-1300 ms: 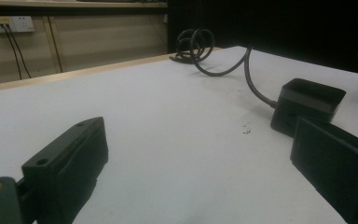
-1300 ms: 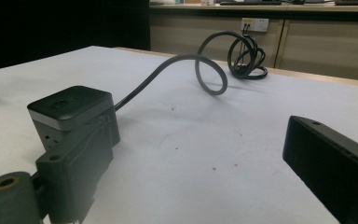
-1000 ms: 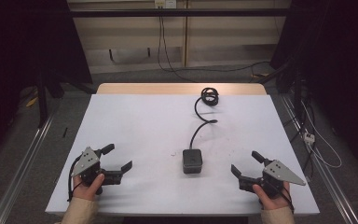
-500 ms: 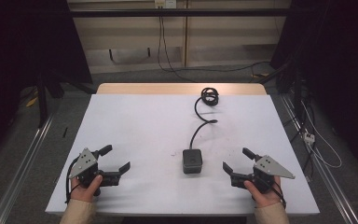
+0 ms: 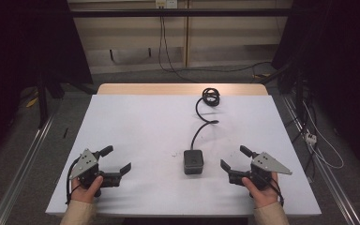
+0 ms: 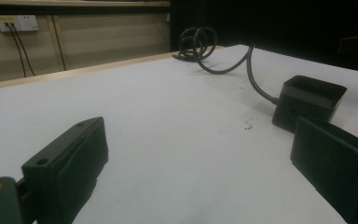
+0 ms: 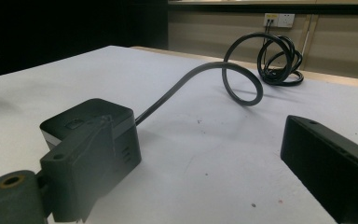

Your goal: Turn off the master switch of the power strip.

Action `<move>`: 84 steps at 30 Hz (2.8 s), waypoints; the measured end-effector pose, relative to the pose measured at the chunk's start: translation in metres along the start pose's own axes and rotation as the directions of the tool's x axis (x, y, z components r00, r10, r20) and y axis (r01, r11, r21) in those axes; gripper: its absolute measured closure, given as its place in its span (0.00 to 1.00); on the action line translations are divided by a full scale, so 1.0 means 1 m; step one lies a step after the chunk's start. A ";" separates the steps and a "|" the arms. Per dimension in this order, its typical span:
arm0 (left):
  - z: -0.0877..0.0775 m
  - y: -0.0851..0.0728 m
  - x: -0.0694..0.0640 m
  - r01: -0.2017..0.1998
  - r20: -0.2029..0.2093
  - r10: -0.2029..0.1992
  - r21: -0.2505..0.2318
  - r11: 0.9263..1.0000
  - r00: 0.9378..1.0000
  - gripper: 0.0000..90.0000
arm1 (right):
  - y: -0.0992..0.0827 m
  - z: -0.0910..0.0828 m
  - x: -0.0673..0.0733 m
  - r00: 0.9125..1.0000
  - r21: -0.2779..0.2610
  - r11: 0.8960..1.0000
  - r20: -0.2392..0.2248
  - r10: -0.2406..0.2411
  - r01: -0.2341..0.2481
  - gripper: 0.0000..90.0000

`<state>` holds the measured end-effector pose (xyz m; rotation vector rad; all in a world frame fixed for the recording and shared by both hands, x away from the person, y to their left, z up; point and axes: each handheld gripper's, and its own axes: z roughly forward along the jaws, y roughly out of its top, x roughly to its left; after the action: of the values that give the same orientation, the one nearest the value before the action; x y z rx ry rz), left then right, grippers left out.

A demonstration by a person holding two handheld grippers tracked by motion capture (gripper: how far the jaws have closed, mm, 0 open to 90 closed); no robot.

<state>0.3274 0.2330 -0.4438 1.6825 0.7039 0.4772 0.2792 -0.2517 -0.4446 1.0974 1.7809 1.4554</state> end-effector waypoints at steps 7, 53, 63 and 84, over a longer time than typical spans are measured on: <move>0.000 0.000 0.000 0.000 0.002 0.000 0.003 1.000 1.000 0.04 | 0.004 0.004 0.002 1.000 0.010 1.000 -0.018 0.000 0.001 0.12; 0.001 -0.001 0.000 -0.003 0.006 0.003 0.006 1.000 1.000 0.04 | 0.018 0.035 0.019 0.988 0.091 0.996 -0.152 0.004 0.009 0.29; 0.001 -0.001 0.000 -0.006 0.009 0.006 0.007 1.000 1.000 0.04 | 0.021 0.041 0.022 0.981 0.108 0.994 -0.191 0.016 0.005 0.42; 0.001 -0.001 0.001 -0.009 0.009 0.009 0.010 1.000 1.000 0.04 | 0.022 0.048 0.023 0.969 0.146 0.989 -0.244 0.050 -0.014 0.60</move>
<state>0.3285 0.2327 -0.4450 1.6968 0.6932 0.4729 0.3137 -0.2069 -0.4328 1.0568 2.0767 1.5604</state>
